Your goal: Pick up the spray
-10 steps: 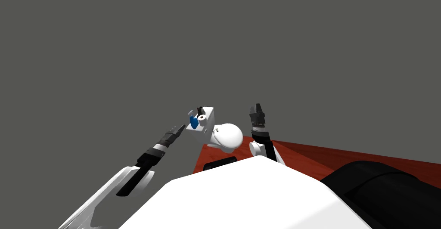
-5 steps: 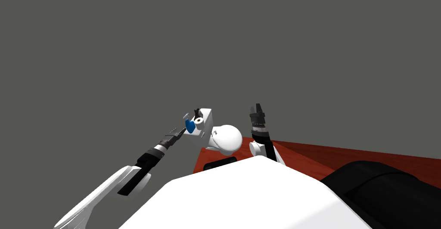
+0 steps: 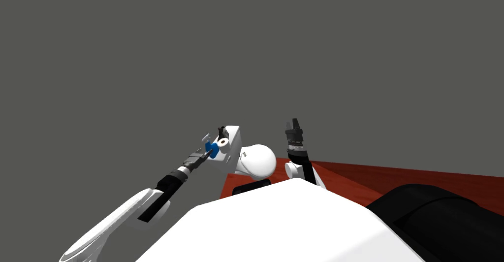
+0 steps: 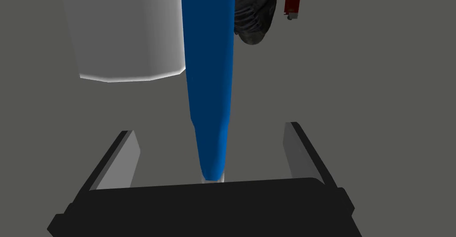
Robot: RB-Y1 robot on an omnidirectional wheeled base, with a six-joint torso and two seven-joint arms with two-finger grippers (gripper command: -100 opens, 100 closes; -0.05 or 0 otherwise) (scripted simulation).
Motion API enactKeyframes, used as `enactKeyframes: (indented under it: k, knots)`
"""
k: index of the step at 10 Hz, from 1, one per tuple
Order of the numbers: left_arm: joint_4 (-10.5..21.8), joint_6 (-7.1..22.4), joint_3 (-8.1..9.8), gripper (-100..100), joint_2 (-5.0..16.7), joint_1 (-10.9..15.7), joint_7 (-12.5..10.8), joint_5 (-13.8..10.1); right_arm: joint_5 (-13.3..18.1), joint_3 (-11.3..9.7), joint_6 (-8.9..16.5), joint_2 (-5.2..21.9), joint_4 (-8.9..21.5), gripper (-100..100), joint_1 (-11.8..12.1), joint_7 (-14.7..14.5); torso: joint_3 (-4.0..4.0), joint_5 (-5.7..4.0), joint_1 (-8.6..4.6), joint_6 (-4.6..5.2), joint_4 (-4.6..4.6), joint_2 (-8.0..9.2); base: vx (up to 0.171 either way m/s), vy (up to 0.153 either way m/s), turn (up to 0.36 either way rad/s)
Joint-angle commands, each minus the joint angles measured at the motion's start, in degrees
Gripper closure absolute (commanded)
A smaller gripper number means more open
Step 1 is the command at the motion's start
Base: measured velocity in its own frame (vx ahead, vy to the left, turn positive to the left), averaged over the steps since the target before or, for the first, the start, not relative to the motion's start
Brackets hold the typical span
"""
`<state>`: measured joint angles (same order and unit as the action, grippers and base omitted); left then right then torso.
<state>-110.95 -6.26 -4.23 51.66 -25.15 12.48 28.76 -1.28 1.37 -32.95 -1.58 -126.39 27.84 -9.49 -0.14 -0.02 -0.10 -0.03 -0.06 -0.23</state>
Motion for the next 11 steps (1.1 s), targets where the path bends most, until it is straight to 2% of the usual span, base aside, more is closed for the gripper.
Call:
enactKeyframes:
  k: [1, 2, 4, 5, 6, 8, 9, 10, 11]
  knots:
    - [0.0, 0.0, 0.0, 0, 0.0, 0.0, 0.0, 0.0, 0.0, 0.0, 0.0, 0.0, 0.0, 0, 0.0, 0.0, 0.0, 0.0, 0.0, 0.0, 0.0, 0.0, 0.008, -0.002, 0.002]
    - [2.9, -0.2, -1.39, -100, -2.4, 2.9, 1.5, -0.8, 0.0, 0.0, 0.0, 0.0, 0.0, 0, 0.0, 0.0, 0.08, 0.01, 0.03, 0.0, 0.03, 0.13, -0.119, 0.06, -0.158]
    - [6.4, -0.2, -1.39, -100, -2.4, 6.4, 1.5, -0.8, 0.0, 0.0, 0.0, 0.0, 0.0, 0, 0.0, 0.0, 0.4, 0.08, 0.34, -0.01, 0.16, 0.69, -0.114, 0.061, -0.036]
    - [7.9, -0.2, -1.39, -100, -2.4, 7.0, 1.5, -0.8, 0.0, 0.0, 0.0, 0.0, 0.0, 0, 0.0, 0.0, 0.33, 0.06, 0.25, -0.01, 0.14, 0.55, -0.015, 0.006, 0.013]
    - [10.0, -0.3, -2.78, -100, -4.8, 9.6, 3.0, -1.5, 0.0, 0.0, 0.0, 0.0, 0.0, 0, 0.0, 0.0, 0.22, 0.04, 0.13, -0.01, 0.09, 0.36, -0.116, 0.059, -0.131]
    - [13.4, -0.3, -2.78, -100, -4.9, 13.2, 3.0, -1.5, 0.0, 0.0, 0.0, 0.0, 0.0, 0, 0.0, 0.0, 0.4, 0.07, 0.29, -0.01, 0.16, 0.68, -0.101, 0.048, -0.052]
    - [15.5, -0.3, -2.78, -100, -4.9, 14.0, 3.0, -1.5, 0.0, 0.0, 0.0, 0.0, 0.0, 0, 0.0, 0.0, 0.31, 0.05, 0.21, -0.02, 0.13, 0.5, -0.002, 0.006, 0.008]
    - [15.9, -0.3, -2.78, -100, -4.9, 14.0, 3.0, -1.5, 0.0, 0.0, 0.0, 0.0, 0.0, 0, 0.0, 0.0, 0.18, 0.04, 0.17, -0.06, 0.07, 0.29, 0.015, -0.004, 0.009]
    - [18.1, -0.5, -4.17, -100, -7.3, 16.6, 4.5, -2.3, 0.0, 0.0, 0.0, 0.0, 0.0, 0, 0.0, 0.0, 0.1, 0.05, 0.17, -0.07, 0.03, 0.17, -0.097, 0.047, -0.159]
